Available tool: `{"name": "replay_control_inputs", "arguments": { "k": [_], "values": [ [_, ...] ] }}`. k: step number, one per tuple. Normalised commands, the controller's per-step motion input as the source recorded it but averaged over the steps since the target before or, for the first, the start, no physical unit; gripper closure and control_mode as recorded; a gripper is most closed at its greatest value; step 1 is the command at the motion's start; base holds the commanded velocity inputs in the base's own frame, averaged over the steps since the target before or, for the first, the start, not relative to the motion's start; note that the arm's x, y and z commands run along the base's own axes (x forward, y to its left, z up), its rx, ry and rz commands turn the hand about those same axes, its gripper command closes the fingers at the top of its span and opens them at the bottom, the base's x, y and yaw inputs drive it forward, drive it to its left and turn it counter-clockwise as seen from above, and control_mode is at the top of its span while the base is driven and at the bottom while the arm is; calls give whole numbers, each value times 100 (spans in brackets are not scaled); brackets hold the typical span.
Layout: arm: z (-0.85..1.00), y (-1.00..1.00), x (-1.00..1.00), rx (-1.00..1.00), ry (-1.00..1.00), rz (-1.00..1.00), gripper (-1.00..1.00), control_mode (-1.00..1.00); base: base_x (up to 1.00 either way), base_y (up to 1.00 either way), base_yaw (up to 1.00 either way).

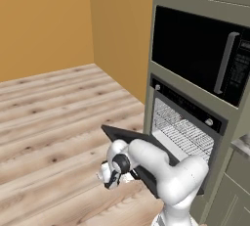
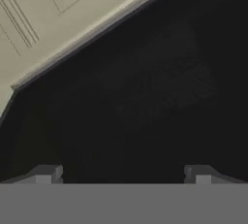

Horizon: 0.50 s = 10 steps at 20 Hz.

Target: Place the fish on the top rack of the oven, and slide the tray back inside. Close the oven door.

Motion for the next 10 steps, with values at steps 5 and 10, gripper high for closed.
{"name": "replay_control_inputs", "arguments": {
  "k": [5, 10],
  "values": [
    [100, -32, 12, -43, -16, -18, -100, -100, 0, 0, 0],
    [100, -16, 11, -41, -18, -16, -100, -100, 0, 0, 0]
  ]
}}
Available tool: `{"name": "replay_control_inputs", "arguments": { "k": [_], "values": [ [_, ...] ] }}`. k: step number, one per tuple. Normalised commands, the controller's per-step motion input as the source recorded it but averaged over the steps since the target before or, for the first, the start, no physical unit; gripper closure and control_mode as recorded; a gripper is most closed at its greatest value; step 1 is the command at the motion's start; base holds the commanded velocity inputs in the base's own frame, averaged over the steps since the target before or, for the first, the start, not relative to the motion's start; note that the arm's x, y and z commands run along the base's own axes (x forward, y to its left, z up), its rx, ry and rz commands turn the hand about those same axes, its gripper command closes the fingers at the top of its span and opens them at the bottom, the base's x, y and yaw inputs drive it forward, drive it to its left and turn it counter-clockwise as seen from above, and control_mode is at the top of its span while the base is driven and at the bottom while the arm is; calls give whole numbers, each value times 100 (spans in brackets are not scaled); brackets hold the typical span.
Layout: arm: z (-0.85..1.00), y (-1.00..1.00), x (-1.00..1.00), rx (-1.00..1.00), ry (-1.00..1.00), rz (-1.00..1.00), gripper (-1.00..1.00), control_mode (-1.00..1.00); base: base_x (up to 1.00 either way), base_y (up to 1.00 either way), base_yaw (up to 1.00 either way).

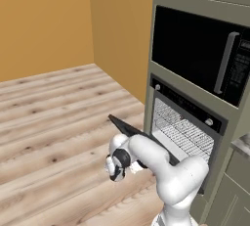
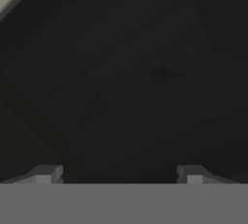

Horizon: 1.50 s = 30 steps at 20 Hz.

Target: Place the fish on the top rack of the oven, and slide the tray back inside. Close the oven door.

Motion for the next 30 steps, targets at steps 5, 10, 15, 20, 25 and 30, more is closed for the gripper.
{"name": "replay_control_inputs", "arguments": {
  "k": [5, 10, 15, 20, 25, 30],
  "values": [
    [100, -22, 13, -35, -15, -11, -100, -100, 0, 0, 0],
    [100, -62, 16, -27, -18, -5, -100, -100, 0, 0, 0],
    [84, -99, 8, -14, -18, 0, -100, -100, 0, 0, 0],
    [46, -100, 17, -1, -2, 0, -100, -100, 0, 0, 0],
    [18, -100, 30, 0, 3, 3, -100, -100, 0, 0, 0],
    [0, -57, 17, 3, 14, 6, -100, -100, 0, 0, 0]
  ]
}}
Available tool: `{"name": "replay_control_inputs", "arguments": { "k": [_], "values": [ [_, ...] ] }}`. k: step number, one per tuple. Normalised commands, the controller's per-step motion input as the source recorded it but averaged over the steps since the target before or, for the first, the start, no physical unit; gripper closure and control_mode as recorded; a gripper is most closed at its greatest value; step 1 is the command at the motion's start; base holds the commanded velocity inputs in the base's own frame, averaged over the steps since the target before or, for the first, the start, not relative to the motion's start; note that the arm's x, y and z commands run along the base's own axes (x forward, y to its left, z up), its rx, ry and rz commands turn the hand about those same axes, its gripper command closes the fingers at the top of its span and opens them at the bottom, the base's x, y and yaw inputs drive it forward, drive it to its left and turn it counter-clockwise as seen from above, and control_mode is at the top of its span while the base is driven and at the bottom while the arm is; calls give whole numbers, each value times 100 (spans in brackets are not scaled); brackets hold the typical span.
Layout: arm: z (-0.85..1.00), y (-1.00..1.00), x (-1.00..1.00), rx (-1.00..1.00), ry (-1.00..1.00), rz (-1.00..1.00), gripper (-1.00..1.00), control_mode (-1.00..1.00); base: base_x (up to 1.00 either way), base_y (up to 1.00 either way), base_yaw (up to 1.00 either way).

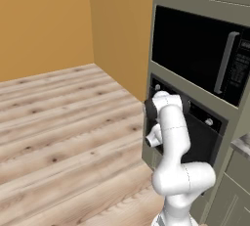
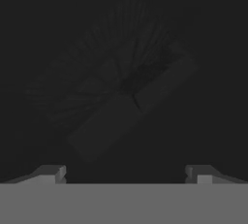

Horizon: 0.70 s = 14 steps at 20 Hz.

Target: Place the fish on the top rack of the oven, and slide the tray back inside. Close the oven door.

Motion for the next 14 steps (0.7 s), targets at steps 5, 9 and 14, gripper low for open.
{"name": "replay_control_inputs", "arguments": {
  "k": [5, 9, 14],
  "values": [
    [0, 6, -2, 0, 3, 4, -100, -100, 0, 0, 0],
    [0, 5, 0, 0, 0, 3, -100, -100, 0, 0, 0],
    [0, -3, 0, 1, 0, 0, -100, -100, 0, 0, 0]
  ]
}}
